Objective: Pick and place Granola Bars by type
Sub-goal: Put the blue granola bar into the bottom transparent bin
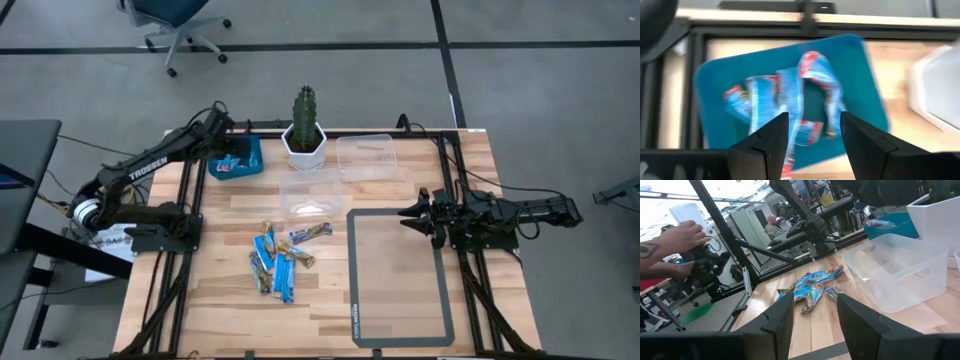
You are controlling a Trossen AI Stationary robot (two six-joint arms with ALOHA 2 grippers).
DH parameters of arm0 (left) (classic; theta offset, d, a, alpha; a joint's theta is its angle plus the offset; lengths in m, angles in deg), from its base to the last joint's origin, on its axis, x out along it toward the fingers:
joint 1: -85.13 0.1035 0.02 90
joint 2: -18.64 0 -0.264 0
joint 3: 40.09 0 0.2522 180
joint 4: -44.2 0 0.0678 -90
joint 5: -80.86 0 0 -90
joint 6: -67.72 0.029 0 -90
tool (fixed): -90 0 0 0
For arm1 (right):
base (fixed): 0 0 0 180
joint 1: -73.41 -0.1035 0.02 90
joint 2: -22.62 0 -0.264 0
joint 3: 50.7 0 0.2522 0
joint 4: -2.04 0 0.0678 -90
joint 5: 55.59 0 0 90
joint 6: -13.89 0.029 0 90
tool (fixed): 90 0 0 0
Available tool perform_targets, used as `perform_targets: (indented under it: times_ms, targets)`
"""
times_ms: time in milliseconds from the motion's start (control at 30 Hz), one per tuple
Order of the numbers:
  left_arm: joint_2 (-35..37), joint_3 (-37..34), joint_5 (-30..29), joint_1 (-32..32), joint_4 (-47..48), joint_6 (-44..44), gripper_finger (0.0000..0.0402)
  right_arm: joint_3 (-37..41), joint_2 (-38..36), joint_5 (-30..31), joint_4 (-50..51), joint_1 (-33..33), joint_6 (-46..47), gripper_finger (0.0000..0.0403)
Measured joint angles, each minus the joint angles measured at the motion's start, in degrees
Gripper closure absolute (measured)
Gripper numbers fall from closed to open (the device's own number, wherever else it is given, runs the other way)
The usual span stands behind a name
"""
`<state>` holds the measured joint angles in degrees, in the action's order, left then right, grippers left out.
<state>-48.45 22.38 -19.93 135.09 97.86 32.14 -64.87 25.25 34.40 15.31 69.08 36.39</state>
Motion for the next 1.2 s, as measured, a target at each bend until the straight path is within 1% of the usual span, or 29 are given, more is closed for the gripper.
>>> perform_targets:
  times_ms: [67, 200, 300, 467, 600, 800, 900, 1000, 1200]
  targets:
    - [0.0, 1.3, 0.3, -2.5, 0.1, 1.2, 0.0229, 0.0, 0.0, 0.0, 0.0, 0.0, 0.0, 0.0259]
    - [0.0, 4.5, 3.0, -9.1, 0.9, 5.2, 0.0229, 0.0, 0.0, 0.0, 0.0, 0.0, 0.0, 0.0261]
    - [0.0, 6.5, 3.7, -15.3, 2.6, 8.4, 0.0229, 0.0, 0.0, 0.0, 0.0, 0.0, 0.0, 0.0261]
    - [0.0, 9.1, 4.6, -26.1, 7.4, 16.5, 0.0229, 0.0, 0.0, 0.0, 0.0, 0.0, 0.0, 0.0259]
    - [0.0, 9.7, 4.6, -34.8, 9.8, 21.5, 0.0229, 0.0, 0.0, 0.0, 0.0, 0.0, 0.0, 0.0261]
    - [0.0, 9.7, 8.6, -46.3, 14.1, 27.1, 0.023, 0.0, 0.0, 0.0, 0.0, 0.0, 0.0, 0.0259]
    - [0.0, 9.7, 10.1, -51.6, 16.7, 31.9, 0.023, 0.0, 0.0, 0.0, 0.0, 0.0, 0.0, 0.0259]
    - [0.0, 9.7, 10.3, -56.5, 19.1, 37.0, 0.023, 0.0, 0.0, 0.0, 0.0, 0.0, 0.0, 0.0261]
    - [0.0, 9.7, 10.3, -65.6, 19.9, 47.4, 0.023, 0.0, 0.0, 0.0, 0.0, 0.0, 0.0, 0.026]
